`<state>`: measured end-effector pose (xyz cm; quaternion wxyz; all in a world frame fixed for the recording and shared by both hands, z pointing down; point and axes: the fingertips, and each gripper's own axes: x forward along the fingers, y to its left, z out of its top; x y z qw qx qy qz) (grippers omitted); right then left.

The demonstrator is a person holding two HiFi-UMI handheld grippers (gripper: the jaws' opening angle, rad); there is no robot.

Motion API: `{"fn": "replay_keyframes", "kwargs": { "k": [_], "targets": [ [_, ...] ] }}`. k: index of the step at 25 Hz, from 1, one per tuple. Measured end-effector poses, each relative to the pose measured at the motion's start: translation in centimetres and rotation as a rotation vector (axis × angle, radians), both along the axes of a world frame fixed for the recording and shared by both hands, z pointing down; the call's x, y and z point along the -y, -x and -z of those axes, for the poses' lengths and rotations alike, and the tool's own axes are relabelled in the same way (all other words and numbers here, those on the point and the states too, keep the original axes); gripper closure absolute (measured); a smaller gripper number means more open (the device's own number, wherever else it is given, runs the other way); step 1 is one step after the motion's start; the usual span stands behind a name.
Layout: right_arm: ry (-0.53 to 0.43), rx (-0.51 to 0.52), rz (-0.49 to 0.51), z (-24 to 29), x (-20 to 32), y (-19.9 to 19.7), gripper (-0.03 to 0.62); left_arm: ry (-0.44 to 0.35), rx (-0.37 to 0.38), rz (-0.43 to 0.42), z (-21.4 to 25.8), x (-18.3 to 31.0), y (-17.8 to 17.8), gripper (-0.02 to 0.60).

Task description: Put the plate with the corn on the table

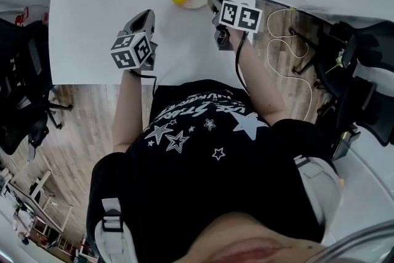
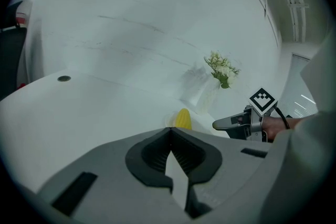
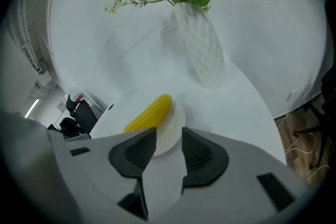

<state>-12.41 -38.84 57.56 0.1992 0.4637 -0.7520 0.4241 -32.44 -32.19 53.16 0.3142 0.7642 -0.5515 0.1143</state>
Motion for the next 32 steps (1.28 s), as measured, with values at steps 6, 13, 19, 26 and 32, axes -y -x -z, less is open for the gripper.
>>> {"fn": "replay_keyframes", "kwargs": {
  "k": [6, 13, 19, 26, 32],
  "targets": [
    [-0.049, 0.024, 0.084, 2.4, -1.9, -1.6, 0.462, -0.031, 0.018, 0.061, 2.1, -2.9, -2.3, 0.575],
    [-0.098, 0.027, 0.2, 4.0, -4.4, -3.9, 0.504, -0.08, 0.034, 0.152, 4.4, -6.9, -5.2, 0.575],
    [-0.183, 0.061, 0.238, 6.8, -6.4, -5.2, 0.556, -0.124, 0.039, 0.233, 6.5, -11.2, -7.1, 0.575],
    [-0.227, 0.072, 0.331, 8.3, -10.2, -6.7, 0.576, -0.164, 0.051, 0.322, 7.7, -16.8, -9.9, 0.575],
    [-0.222, 0.095, 0.416, 7.8, -14.9, -9.1, 0.586, -0.157, 0.05, 0.361, 7.0, -21.4, -13.7, 0.575]
  ]
}}
